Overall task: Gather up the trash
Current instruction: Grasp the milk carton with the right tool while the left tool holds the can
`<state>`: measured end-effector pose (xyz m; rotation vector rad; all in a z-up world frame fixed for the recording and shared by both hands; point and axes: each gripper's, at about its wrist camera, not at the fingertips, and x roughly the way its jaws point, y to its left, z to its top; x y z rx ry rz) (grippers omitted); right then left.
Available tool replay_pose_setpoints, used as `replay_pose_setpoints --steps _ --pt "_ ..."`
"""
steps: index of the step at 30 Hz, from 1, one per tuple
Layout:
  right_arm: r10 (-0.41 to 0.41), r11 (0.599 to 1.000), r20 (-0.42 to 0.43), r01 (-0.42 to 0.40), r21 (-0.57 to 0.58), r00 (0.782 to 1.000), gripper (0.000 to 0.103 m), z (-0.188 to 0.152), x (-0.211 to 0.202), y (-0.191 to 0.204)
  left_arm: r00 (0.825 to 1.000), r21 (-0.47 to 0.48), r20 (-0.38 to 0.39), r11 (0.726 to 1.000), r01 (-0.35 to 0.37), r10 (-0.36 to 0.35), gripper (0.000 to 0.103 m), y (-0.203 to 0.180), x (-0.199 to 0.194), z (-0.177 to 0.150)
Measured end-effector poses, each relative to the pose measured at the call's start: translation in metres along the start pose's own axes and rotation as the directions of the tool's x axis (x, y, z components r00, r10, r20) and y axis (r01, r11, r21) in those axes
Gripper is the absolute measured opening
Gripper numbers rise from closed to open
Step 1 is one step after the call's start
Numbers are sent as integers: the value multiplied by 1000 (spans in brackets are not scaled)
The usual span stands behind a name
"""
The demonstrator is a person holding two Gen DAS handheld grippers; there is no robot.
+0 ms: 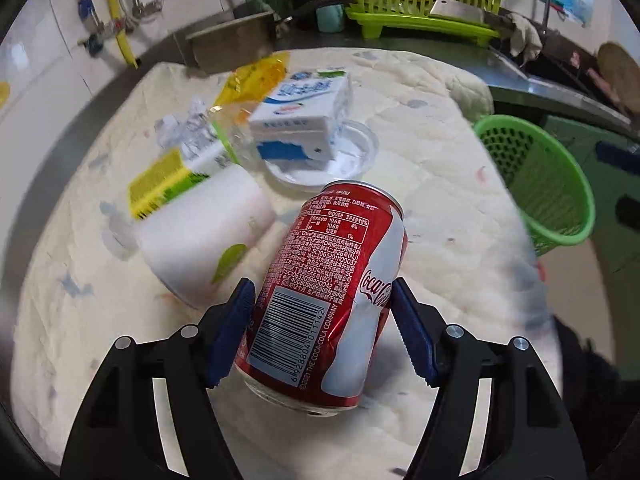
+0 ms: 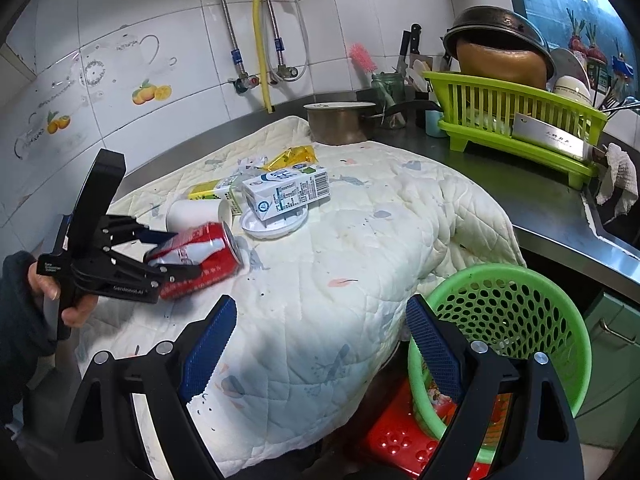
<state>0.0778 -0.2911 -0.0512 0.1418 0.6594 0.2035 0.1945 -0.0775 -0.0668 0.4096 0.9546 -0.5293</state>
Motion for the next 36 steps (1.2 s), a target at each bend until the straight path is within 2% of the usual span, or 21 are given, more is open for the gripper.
replay_pose_setpoints --steps 3,7,11,15,20,22,28,31,34,36 --pt "11 1000 -9 -11 -1 1000 84 2 5 0 1000 -5 -6 1000 24 -25 70 -4 1 -1" --pt "29 1000 -19 -29 -8 999 84 9 11 2 1000 11 -6 1000 20 -20 72 -4 5 -1" --pt "59 998 -38 -59 12 998 84 24 23 -3 999 -3 16 999 43 -42 70 1 5 -1" --pt "108 994 -65 -107 26 992 84 45 39 -6 998 -10 57 1000 15 -14 68 -4 0 -7" --pt "147 989 -88 -148 -1 985 84 73 63 5 994 -80 109 997 -7 16 68 -2 -16 -20" --pt "204 979 -114 -202 32 972 84 84 76 9 992 -126 126 992 4 12 68 4 -23 -26" --pt "303 942 -152 -271 201 941 81 104 117 14 983 -245 176 969 -9 53 68 29 -46 -42" --pt "392 887 -148 -330 323 908 76 113 136 18 977 -263 195 964 -29 83 68 36 -57 -48" --pt "447 828 -147 -345 442 883 71 114 154 18 973 -272 212 962 -34 94 68 41 -64 -51" --pt "432 816 -156 -311 488 888 69 113 161 17 970 -273 222 961 -33 96 68 44 -67 -53"
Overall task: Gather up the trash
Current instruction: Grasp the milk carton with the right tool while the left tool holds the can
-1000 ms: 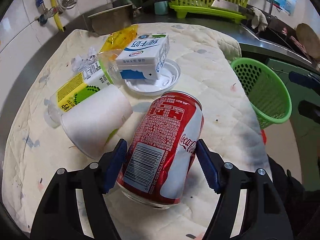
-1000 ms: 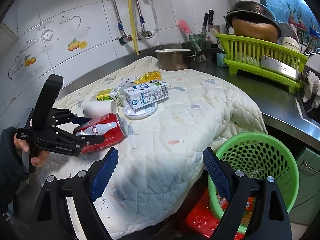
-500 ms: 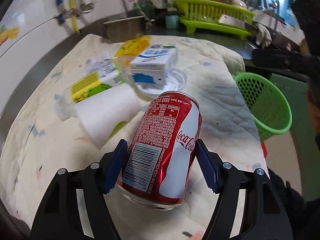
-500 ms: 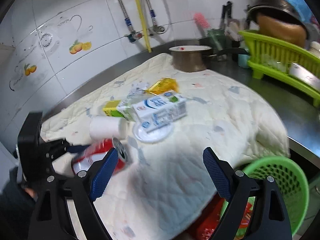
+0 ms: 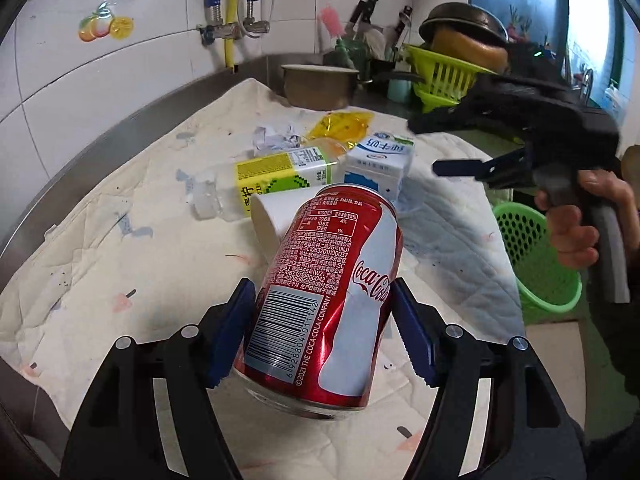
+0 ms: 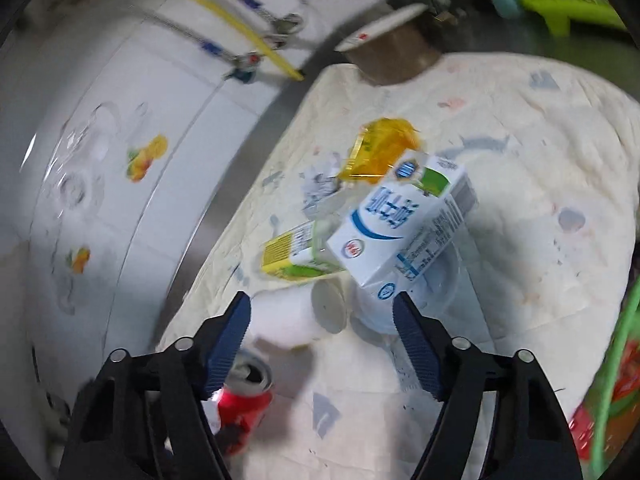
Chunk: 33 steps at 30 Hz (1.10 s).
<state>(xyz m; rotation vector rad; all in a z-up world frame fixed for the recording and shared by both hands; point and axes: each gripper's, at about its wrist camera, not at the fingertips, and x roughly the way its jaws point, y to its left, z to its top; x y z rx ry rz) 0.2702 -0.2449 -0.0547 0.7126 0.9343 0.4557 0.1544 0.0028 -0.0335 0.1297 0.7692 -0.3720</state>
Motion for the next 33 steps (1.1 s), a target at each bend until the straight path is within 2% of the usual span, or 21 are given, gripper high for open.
replay_pose_setpoints --steps 7,11,17,21,23,25,26,28,33 --pt "-15 976 -2 16 218 1000 64 6 22 -30 1000 -7 14 1000 7 -7 68 3 -1 -1" --pt "13 948 5 -14 318 1000 64 7 34 -46 1000 -13 20 1000 19 -18 68 5 -1 -2" --pt "34 910 45 -50 411 998 67 9 46 -57 1000 -12 16 1000 23 -23 68 3 0 -4" --pt "32 902 71 -60 428 997 68 10 50 -59 1000 -11 16 1000 24 -24 68 3 1 -5" --pt "18 911 82 -50 409 996 66 12 50 -57 1000 -13 15 1000 26 -26 68 4 2 -4" --pt "16 916 100 -55 398 995 56 12 49 -57 1000 -13 14 1000 23 -23 68 3 2 -4" --pt "23 918 100 -61 392 995 53 13 50 -56 1000 -14 13 1000 22 -22 68 3 2 -5" --pt "37 919 109 -77 386 993 51 12 48 -58 1000 -16 11 1000 18 -18 68 3 2 -6" --pt "37 952 139 -77 297 990 46 11 31 -47 1000 -31 9 999 10 -9 67 5 1 -6"
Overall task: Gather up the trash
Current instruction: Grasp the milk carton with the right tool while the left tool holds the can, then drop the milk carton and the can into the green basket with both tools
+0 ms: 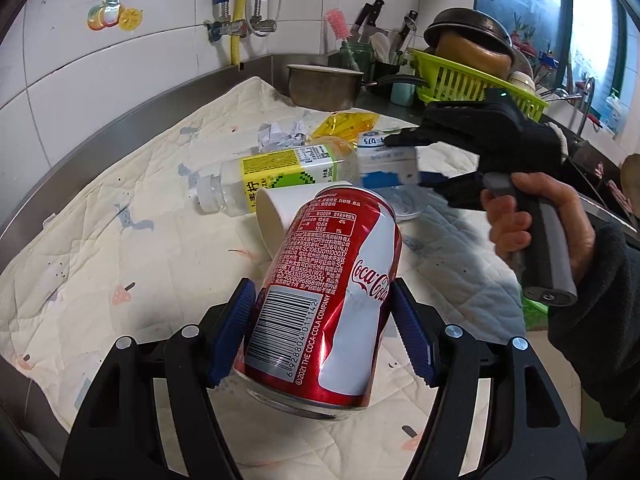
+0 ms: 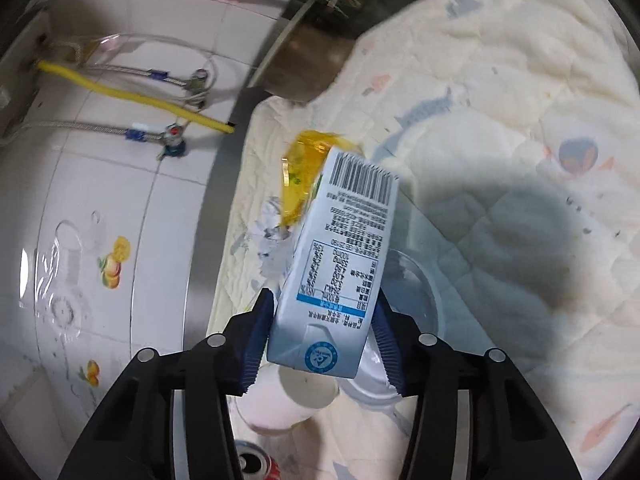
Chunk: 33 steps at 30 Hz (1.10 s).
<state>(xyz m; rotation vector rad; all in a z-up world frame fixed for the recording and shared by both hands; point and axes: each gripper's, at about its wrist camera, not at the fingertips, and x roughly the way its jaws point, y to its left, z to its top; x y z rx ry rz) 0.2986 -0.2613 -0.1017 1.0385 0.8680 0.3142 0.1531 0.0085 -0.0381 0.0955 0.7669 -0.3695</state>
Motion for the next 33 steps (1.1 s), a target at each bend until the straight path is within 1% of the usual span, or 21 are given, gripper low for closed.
replay_pose_setpoints --steps 4,9,12,16,18,20,23,25,27,28,30,31,33 --pt "17 997 16 -16 -70 1000 41 -3 -25 10 1000 1 11 1000 -1 1 67 -5 -7 1" --pt "-5 988 17 8 -154 1000 40 -10 -59 17 1000 6 27 1000 3 -3 67 -16 -15 3" --pt "-17 983 20 21 -181 1000 40 -15 -75 16 999 12 35 1000 9 -9 67 -27 -20 5" --pt "-46 969 55 57 -242 997 40 -21 -106 11 999 43 40 999 25 -27 67 -45 -26 7" --pt "-78 955 88 100 -281 993 40 -24 -129 6 999 61 39 998 34 -36 67 -56 -27 9" --pt "-128 933 128 163 -322 983 40 -26 -154 -3 998 79 39 996 47 -50 67 -67 -27 11" --pt "-235 887 195 292 -357 952 40 -28 -189 -25 996 105 38 991 82 -86 67 -90 -24 13" --pt "-303 853 229 371 -367 925 40 -29 -206 -45 994 119 34 988 102 -107 67 -103 -20 15" --pt "-383 819 257 455 -350 887 40 -28 -225 -75 991 135 25 983 127 -131 67 -120 -16 15" --pt "-408 807 263 481 -343 874 40 -28 -230 -85 990 143 21 980 137 -142 67 -128 -14 15" --pt "-471 776 282 545 -317 836 40 -27 -242 -113 987 158 9 975 158 -162 67 -146 -8 17" --pt "-496 764 284 568 -305 820 41 -27 -247 -125 985 167 3 971 172 -175 67 -155 -6 17" --pt "-520 762 271 584 -281 810 41 -24 -251 -146 981 183 -9 965 190 -191 67 -172 -1 19"
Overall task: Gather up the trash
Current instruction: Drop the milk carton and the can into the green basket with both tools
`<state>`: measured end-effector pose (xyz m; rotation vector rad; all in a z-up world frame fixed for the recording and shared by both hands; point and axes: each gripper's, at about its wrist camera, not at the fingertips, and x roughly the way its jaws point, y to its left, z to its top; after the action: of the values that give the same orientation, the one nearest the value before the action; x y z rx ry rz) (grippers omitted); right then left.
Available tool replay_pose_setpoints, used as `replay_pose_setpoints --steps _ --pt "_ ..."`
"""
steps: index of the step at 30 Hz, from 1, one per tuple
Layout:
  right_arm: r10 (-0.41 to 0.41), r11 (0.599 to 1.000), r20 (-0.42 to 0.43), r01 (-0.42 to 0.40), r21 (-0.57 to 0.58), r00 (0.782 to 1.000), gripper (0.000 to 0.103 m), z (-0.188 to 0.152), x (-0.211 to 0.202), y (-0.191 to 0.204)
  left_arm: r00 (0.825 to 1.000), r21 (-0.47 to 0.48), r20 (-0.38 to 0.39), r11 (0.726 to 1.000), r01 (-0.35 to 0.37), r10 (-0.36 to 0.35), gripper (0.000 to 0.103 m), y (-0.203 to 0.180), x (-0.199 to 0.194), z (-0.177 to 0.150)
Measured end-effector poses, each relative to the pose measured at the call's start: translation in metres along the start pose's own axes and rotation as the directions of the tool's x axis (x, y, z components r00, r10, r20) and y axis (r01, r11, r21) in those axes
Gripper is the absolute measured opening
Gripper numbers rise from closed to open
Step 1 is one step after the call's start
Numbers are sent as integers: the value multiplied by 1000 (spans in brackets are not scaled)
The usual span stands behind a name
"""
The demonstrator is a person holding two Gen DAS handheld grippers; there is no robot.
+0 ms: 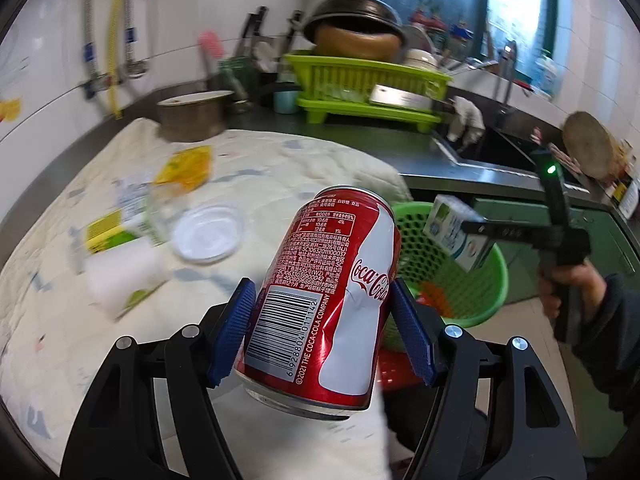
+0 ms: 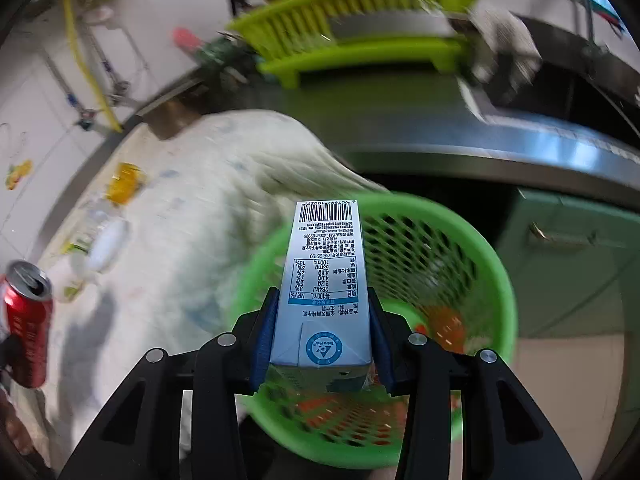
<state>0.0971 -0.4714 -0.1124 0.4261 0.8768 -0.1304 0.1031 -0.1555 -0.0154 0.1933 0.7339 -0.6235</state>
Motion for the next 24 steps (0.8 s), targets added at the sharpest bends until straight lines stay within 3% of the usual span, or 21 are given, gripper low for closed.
replay_pose_setpoints --steps 3,10,18,24 --pt "-35 999 -11 35 26 999 42 -10 9 -25 999 23 -21 999 31 -30 67 -23 15 7" --pt "-27 997 2 27 74 1000 47 -21 9 -56 994 60 -74 994 88 -83 67 -67 51 22" --pt "6 997 78 -12 77 997 61 -28 -31 -63 981 97 -152 986 137 -121 67 -112 98 32" --pt "-25 999 157 20 35 987 71 -34 -68 -62 965 96 -223 982 164 -139 68 -138 138 29"
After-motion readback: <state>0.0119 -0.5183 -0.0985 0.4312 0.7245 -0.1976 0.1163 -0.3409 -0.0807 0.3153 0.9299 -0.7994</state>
